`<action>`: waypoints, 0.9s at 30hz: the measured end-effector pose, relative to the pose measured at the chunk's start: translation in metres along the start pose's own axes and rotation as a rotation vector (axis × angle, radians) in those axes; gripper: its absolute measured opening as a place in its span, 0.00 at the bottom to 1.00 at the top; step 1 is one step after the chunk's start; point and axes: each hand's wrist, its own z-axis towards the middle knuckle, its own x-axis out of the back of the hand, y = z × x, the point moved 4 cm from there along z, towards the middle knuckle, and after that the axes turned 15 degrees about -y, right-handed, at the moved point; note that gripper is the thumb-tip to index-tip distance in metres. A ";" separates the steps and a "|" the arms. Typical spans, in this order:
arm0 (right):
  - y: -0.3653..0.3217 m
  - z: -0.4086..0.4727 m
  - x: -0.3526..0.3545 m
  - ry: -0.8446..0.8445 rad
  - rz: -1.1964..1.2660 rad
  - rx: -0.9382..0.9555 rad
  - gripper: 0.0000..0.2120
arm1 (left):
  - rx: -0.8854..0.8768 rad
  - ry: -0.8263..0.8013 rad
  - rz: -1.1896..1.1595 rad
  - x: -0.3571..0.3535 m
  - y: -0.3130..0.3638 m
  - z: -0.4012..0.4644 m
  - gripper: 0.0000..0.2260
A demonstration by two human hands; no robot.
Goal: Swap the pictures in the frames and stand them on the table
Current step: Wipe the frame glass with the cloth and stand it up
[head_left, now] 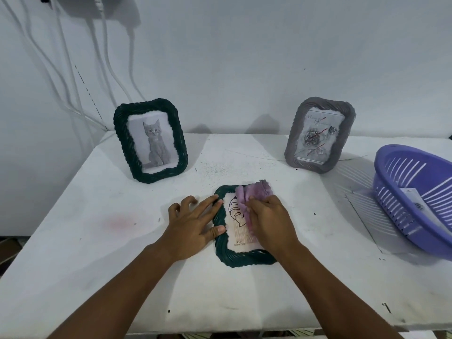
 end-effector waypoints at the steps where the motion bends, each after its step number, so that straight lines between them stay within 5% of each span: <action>1: -0.002 0.006 -0.001 -0.029 0.053 -0.024 0.14 | 0.005 -0.011 0.011 0.000 0.000 0.000 0.42; 5: 0.004 0.017 0.004 -0.043 0.431 -0.169 0.10 | 0.013 -0.036 -0.012 0.002 0.000 0.000 0.43; 12: 0.030 0.014 0.019 -0.041 1.746 -0.369 0.09 | 0.050 -0.070 -0.149 0.020 0.002 0.001 0.44; 17: 0.011 0.009 0.026 -0.214 2.228 -0.207 0.15 | -0.006 0.082 -0.908 0.062 0.035 -0.009 0.17; 21: 0.005 0.005 0.019 -0.185 2.261 -0.170 0.20 | -0.127 -0.091 -1.567 0.070 0.056 -0.011 0.16; 27: -0.003 0.003 0.016 -0.212 1.881 -0.219 0.24 | -0.091 0.033 -1.609 0.062 0.052 -0.011 0.21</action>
